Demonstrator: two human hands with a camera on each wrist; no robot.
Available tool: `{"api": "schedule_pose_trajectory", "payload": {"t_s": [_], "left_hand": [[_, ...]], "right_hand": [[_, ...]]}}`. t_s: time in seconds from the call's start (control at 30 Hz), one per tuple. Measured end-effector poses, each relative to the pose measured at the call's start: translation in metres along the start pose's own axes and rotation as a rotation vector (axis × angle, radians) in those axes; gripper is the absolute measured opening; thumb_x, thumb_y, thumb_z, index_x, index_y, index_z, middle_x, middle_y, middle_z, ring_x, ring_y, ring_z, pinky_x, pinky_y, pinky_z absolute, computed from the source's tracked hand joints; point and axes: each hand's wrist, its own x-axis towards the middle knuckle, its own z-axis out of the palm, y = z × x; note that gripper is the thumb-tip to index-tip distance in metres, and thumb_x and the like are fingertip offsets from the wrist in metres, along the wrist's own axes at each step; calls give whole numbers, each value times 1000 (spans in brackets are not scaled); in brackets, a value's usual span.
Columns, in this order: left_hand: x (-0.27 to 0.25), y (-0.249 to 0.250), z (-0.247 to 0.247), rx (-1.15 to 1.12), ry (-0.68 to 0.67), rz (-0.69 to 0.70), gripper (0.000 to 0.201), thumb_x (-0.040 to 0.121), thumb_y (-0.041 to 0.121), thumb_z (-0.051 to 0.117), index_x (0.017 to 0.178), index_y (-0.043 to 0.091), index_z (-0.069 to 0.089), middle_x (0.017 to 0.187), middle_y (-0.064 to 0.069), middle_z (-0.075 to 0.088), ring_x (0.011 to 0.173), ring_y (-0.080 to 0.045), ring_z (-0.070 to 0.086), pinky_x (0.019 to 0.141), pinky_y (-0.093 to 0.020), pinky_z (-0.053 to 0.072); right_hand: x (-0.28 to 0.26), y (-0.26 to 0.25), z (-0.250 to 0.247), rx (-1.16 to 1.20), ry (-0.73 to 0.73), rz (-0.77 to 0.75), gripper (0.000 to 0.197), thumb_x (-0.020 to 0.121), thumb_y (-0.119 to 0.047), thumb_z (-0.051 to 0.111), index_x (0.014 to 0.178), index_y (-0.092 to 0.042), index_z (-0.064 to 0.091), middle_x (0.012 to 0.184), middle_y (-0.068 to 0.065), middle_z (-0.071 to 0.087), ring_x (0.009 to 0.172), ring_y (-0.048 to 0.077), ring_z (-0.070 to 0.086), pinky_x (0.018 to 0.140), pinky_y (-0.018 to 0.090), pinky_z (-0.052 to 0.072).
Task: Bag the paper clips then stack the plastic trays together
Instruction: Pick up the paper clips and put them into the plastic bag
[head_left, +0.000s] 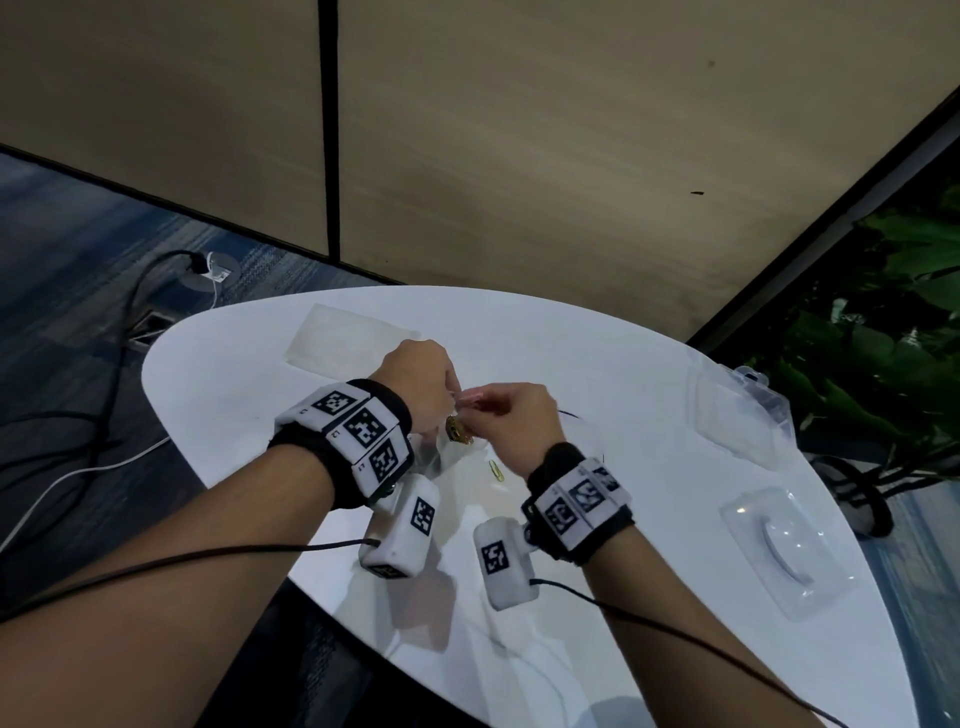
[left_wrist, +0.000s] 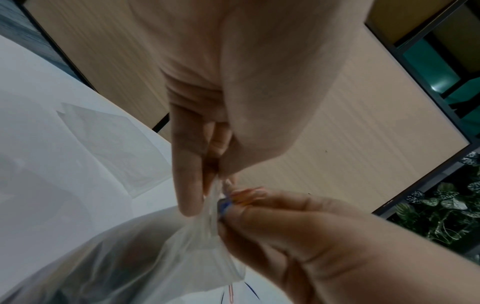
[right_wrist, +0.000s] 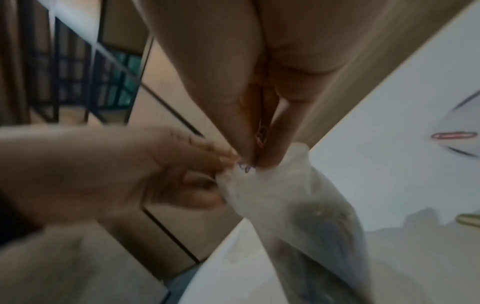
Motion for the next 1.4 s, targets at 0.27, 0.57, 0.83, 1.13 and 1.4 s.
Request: {"api": "schedule_pose_trajectory", "payload": {"t_s": [0.27, 0.57, 0.83, 1.13, 1.4], "left_hand": [[0, 0, -1, 0, 12, 4, 19, 92, 4, 61, 100, 9, 77, 88, -4, 73, 81, -24, 70, 86, -36, 61], [-1, 0, -6, 11, 5, -2, 23, 93, 2, 59, 106, 10, 77, 103, -10, 74, 91, -29, 74, 89, -38, 61], [-2, -2, -11, -4, -8, -10, 27, 92, -4, 56, 107, 6, 77, 106, -12, 76, 93, -30, 75, 87, -40, 62], [4, 0, -5, 0, -14, -18, 30, 91, -5, 55, 107, 7, 77, 102, -13, 76, 93, -32, 74, 86, -42, 62], [1, -3, -5, 18, -27, -34, 25, 89, -4, 61, 103, 9, 78, 97, -12, 77, 87, -29, 75, 83, -41, 63]], "right_hand": [[-5, -5, 24, -549, -85, -140, 28, 87, -2, 50, 83, -11, 76, 71, 8, 67, 63, 23, 55, 59, 24, 39], [3, -7, -21, -162, 27, -140, 34, 87, 4, 50, 90, -15, 78, 88, -2, 76, 69, 16, 73, 61, 32, 61], [52, 95, -63, -616, -34, 209, 50, 102, -34, 40, 150, -20, 35, 147, 8, 49, 132, 26, 48, 109, 32, 35], [-8, 123, 4, -1195, -407, -333, 61, 101, -44, 23, 154, -16, 14, 163, 12, 8, 149, 33, 12, 120, 47, 22], [-14, 159, -48, -1274, -319, -108, 66, 100, -53, 15, 156, -23, -5, 163, -6, -14, 151, 27, -8, 121, 53, 8]]}}
